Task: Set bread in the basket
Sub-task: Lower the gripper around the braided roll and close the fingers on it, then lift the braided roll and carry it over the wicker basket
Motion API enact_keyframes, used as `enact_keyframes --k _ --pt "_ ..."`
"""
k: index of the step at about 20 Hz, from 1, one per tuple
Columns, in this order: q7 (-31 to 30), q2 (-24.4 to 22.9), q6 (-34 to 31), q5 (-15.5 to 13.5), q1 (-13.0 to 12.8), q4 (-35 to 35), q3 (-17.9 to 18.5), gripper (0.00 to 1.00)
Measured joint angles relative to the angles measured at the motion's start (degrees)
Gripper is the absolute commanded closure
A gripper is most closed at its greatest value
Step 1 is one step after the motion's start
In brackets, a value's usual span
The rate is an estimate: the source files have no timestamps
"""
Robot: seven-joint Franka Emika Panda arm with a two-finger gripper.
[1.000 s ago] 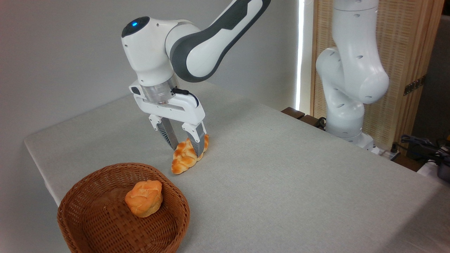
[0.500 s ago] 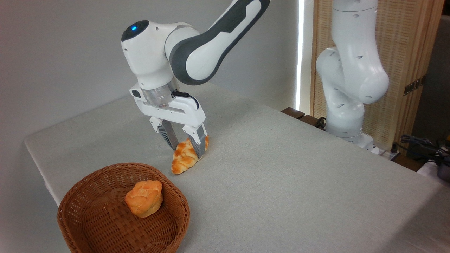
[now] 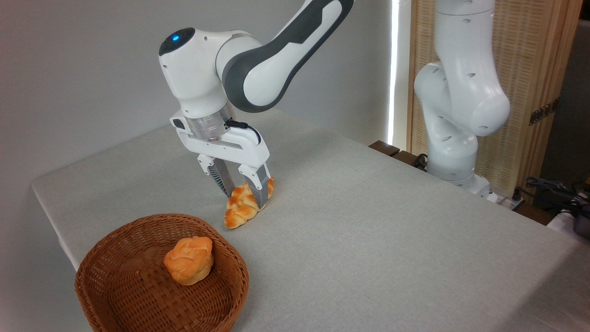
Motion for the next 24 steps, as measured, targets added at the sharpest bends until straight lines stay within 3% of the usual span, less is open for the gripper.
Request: enact_keyframes --k 16,24 --pt "0.0 -1.0 -2.0 0.0 0.0 0.3 0.5 0.58" --pt "0.1 -4.6 -2.5 0.0 0.3 6.8 3.8 0.58"
